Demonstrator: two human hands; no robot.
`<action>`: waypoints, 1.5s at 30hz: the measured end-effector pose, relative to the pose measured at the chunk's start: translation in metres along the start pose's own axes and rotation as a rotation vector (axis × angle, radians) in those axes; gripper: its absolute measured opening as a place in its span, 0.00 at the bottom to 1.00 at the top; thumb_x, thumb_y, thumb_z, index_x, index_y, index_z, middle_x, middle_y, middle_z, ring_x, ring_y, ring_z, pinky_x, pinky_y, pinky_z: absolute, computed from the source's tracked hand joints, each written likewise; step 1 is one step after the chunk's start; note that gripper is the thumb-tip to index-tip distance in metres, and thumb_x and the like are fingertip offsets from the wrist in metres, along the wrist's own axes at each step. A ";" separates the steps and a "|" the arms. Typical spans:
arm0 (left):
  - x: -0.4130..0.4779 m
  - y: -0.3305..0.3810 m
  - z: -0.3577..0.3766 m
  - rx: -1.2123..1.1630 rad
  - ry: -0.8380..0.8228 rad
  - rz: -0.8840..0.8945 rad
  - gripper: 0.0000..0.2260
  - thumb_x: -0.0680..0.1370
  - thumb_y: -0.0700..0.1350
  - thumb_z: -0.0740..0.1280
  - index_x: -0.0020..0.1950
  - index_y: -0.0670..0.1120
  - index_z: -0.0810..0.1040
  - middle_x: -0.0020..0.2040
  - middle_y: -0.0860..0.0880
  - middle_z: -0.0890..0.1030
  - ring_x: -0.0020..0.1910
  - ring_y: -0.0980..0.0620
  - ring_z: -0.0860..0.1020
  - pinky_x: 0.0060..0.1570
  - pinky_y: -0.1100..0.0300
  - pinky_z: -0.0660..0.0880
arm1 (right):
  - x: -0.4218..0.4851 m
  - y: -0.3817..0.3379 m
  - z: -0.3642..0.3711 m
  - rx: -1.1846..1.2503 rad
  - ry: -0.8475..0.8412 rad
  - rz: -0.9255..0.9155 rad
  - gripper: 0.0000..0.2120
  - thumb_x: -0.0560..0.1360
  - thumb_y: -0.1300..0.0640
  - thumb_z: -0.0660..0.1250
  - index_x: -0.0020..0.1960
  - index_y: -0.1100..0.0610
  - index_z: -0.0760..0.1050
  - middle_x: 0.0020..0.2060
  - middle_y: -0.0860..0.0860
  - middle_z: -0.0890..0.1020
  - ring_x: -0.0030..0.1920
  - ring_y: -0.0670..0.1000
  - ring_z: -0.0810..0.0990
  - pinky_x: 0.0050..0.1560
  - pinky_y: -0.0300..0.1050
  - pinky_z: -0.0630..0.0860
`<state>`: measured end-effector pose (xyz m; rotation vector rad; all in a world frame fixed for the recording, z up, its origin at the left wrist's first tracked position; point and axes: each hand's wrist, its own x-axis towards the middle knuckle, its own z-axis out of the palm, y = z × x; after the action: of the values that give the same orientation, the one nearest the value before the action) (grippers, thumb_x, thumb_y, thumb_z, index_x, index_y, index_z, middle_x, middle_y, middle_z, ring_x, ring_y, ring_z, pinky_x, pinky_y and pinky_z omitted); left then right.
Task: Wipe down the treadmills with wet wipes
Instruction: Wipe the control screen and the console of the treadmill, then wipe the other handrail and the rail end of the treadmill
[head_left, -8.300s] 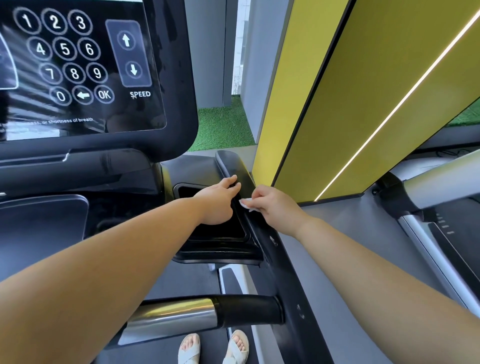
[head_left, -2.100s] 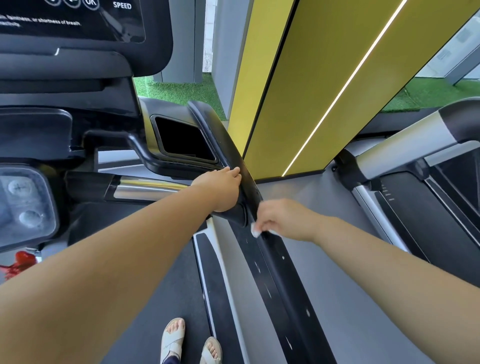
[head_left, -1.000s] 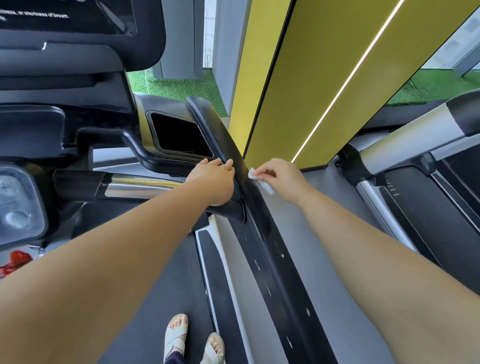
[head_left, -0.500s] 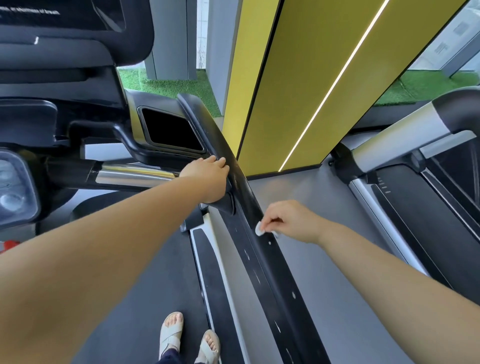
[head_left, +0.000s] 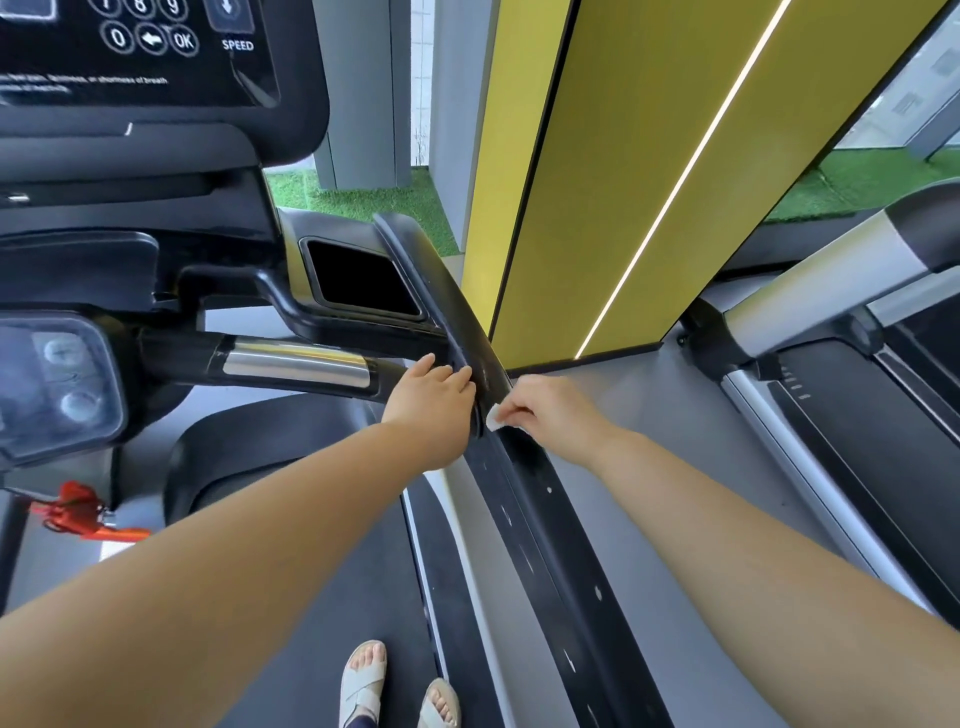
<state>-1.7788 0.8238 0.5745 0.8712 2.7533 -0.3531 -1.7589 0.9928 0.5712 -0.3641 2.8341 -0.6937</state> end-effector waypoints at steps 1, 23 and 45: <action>-0.002 0.001 0.000 -0.001 0.014 0.013 0.26 0.80 0.46 0.54 0.78 0.45 0.53 0.78 0.48 0.54 0.76 0.49 0.53 0.74 0.51 0.42 | -0.008 0.000 -0.002 0.000 -0.043 -0.002 0.08 0.77 0.59 0.66 0.52 0.57 0.83 0.43 0.47 0.76 0.47 0.48 0.76 0.45 0.32 0.66; -0.100 0.053 0.038 -2.067 0.147 -0.311 0.07 0.76 0.42 0.70 0.53 0.44 0.80 0.50 0.44 0.83 0.48 0.49 0.82 0.49 0.60 0.79 | -0.079 -0.065 0.044 1.121 0.091 0.449 0.05 0.78 0.63 0.63 0.49 0.58 0.78 0.45 0.54 0.82 0.48 0.53 0.81 0.55 0.53 0.78; -0.100 0.018 0.099 -2.489 0.037 -0.508 0.12 0.78 0.36 0.62 0.62 0.38 0.74 0.57 0.40 0.80 0.54 0.43 0.80 0.54 0.51 0.78 | -0.062 -0.093 0.090 0.862 0.414 0.531 0.10 0.80 0.61 0.60 0.51 0.47 0.76 0.46 0.45 0.80 0.47 0.45 0.80 0.49 0.44 0.79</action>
<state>-1.6738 0.7557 0.5072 -0.5324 1.2069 2.2184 -1.6600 0.8925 0.5458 0.7020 2.4201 -1.8528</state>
